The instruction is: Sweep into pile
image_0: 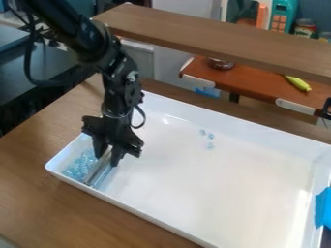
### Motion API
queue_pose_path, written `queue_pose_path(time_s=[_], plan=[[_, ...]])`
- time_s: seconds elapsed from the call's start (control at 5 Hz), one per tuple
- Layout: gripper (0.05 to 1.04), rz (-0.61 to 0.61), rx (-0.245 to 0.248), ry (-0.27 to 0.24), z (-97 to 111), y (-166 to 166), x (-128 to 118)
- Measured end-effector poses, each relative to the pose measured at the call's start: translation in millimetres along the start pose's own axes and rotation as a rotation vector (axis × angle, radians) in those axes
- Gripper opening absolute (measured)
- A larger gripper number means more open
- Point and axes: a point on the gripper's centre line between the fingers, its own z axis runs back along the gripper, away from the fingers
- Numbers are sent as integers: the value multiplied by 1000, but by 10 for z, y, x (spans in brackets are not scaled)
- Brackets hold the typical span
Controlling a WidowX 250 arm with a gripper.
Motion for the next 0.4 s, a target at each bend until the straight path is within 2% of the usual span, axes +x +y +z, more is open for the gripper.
queue_pose_path(time_s=[0.2, 0.4], plan=[[356, 16, -84, -16, 138, 3, -51], [356, 69, -228, -90, 429, -145, 47]])
